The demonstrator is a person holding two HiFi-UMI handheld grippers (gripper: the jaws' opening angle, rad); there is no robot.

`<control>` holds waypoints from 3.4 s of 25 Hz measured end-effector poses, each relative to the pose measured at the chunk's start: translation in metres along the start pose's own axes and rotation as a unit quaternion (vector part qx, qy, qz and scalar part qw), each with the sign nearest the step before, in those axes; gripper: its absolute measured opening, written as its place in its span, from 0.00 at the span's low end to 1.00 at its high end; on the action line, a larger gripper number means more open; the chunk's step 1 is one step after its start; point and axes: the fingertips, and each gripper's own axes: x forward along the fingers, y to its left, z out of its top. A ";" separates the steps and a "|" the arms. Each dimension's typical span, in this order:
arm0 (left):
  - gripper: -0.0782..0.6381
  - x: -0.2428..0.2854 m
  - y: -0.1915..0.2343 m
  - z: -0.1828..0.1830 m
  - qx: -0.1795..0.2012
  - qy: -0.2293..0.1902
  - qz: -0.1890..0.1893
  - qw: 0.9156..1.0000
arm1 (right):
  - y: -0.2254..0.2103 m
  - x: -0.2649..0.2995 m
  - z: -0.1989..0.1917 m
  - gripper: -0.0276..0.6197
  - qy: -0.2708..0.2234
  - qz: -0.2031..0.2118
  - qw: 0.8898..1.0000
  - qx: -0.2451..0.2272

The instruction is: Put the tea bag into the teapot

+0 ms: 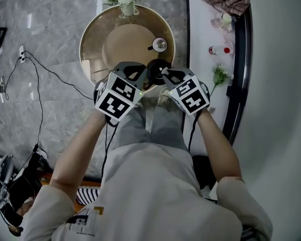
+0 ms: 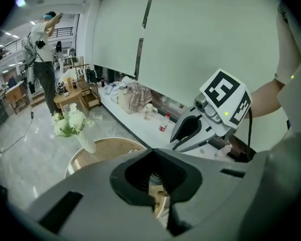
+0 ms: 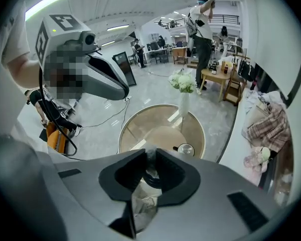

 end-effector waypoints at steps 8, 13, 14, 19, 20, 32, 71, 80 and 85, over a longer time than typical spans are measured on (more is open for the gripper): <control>0.12 0.035 -0.002 -0.026 -0.007 0.031 -0.029 0.999 | -0.002 0.042 -0.027 0.14 0.030 0.025 0.998 0.046; 0.12 0.054 -0.003 -0.045 -0.014 0.051 -0.035 0.998 | 0.000 0.065 -0.037 0.14 0.056 0.040 0.997 0.037; 0.12 0.057 -0.004 -0.050 -0.016 0.056 -0.035 0.998 | 0.001 0.070 -0.039 0.14 0.062 0.042 0.997 0.033; 0.12 0.067 -0.002 -0.069 -0.029 0.073 -0.034 0.996 | 0.002 0.096 -0.056 0.13 0.104 0.044 0.993 0.021; 0.12 0.068 -0.001 -0.072 -0.035 0.073 -0.033 0.996 | 0.001 0.101 -0.060 0.14 0.113 0.041 0.993 0.019; 0.12 0.078 0.002 -0.098 -0.062 0.092 -0.038 0.993 | -0.008 0.133 -0.074 0.14 0.119 0.030 0.990 0.065; 0.12 -0.024 0.001 0.002 -0.003 -0.016 0.036 0.999 | -0.036 -0.041 0.016 0.06 -0.049 -0.095 0.992 0.070; 0.12 -0.085 0.001 0.058 0.014 -0.078 0.090 0.993 | -0.034 -0.139 0.083 0.05 -0.178 -0.131 0.973 0.068; 0.12 -0.121 -0.004 0.088 0.025 -0.114 0.112 0.987 | -0.022 -0.207 0.126 0.05 -0.268 -0.143 0.951 0.057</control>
